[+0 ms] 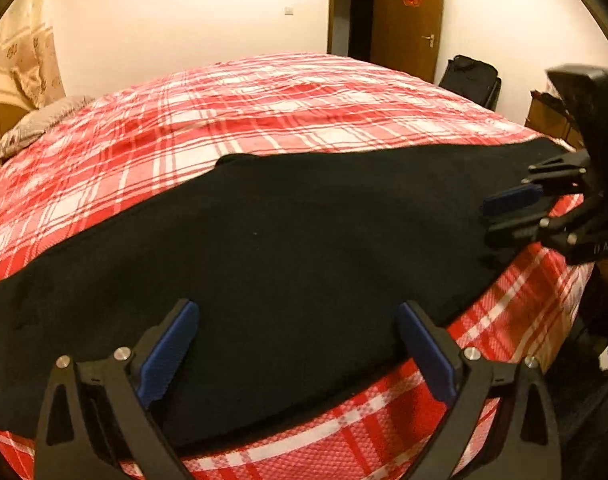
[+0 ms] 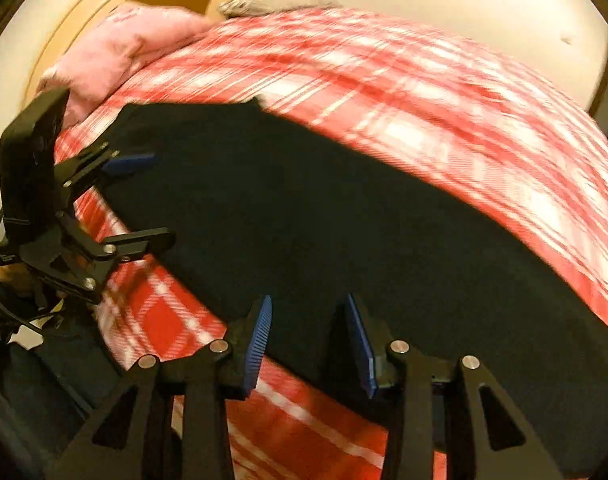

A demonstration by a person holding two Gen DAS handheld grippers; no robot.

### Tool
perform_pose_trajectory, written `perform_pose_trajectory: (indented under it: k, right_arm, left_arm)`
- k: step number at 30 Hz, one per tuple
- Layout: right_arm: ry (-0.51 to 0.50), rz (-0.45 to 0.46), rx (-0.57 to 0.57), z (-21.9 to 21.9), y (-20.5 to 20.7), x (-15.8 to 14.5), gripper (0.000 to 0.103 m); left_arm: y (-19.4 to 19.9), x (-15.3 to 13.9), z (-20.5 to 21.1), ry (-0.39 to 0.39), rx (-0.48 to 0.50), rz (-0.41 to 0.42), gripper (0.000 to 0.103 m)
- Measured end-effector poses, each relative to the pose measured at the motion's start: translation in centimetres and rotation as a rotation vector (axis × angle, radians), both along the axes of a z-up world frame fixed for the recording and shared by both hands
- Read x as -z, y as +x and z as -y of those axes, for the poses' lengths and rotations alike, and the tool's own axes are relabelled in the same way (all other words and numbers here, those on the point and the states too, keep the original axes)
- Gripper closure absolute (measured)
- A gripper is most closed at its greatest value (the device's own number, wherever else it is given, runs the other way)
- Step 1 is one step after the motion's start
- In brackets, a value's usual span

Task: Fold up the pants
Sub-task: 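Smooth the folded black pants flat with both tools open, then move the right tool to the end of the folded black pants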

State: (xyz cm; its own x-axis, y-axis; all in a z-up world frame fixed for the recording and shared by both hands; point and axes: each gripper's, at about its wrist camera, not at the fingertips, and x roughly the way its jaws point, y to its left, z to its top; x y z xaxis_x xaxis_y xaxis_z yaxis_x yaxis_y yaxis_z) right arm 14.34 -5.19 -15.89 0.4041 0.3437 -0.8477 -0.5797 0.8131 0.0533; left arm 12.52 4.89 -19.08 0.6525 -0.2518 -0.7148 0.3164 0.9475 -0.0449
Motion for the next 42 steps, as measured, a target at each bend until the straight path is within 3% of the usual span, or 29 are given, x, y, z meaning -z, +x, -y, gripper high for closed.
perform_pose_trajectory:
  k: [4, 8, 11, 14, 27, 36, 42]
  right_arm:
    - [-0.031, 0.058, 0.148, 4.7, 0.8, -1.2, 0.051]
    - [-0.095, 0.113, 0.271, 8.8, 1.3, -2.0, 0.051]
    - [-0.132, 0.122, 0.353, 11.3, 1.5, -1.7, 0.051]
    - [-0.16, 0.071, 0.403, 13.4, 1.8, -0.2, 0.051]
    - [-0.078, 0.079, 0.402, 15.3, 0.1, 1.8, 0.046]
    - [-0.07, 0.088, 0.408, 15.4, -0.2, 1.8, 0.045]
    - [-0.072, 0.103, 0.4, 15.3, -0.5, 2.0, 0.045]
  left_arm:
    - [0.5, -0.6, 0.2, -0.036, -0.008, -0.026, 0.002]
    - [1.1, -0.6, 0.9, -0.024, -0.014, -0.045, 0.002]
    - [1.2, -0.3, 1.2, 0.001, -0.017, -0.054, 0.002]
    - [1.1, -0.2, 1.6, 0.032, -0.012, -0.057, 0.0]
    - [1.3, -0.7, 2.6, 0.066, -0.005, -0.082, 0.0]
    - [2.2, -2.3, 5.7, 0.081, 0.068, -0.044, 0.0]
    - [3.5, -0.8, 7.4, 0.093, 0.092, -0.079, 0.0]
